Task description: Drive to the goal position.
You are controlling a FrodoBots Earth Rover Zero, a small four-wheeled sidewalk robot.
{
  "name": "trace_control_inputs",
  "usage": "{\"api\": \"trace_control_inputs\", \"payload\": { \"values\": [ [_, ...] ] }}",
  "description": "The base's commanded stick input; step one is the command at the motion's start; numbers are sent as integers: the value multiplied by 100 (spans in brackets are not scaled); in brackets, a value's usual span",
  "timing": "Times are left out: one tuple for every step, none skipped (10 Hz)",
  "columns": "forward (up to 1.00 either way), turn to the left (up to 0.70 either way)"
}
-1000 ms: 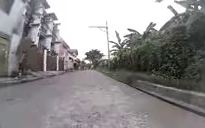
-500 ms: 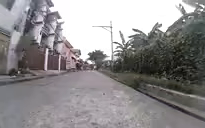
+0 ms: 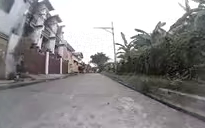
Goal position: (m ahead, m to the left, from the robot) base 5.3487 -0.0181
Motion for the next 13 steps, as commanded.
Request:
{"api": "trace_control_inputs", "payload": {
  "values": [
    [98,0],
    [98,0],
    [98,-15],
    [98,-39],
    [98,-39],
    [98,-11],
    [98,0],
    [98,0],
    [98,0],
    [98,-5],
    [98,-26],
    [98,-28],
    [98,-2]
  ]
}}
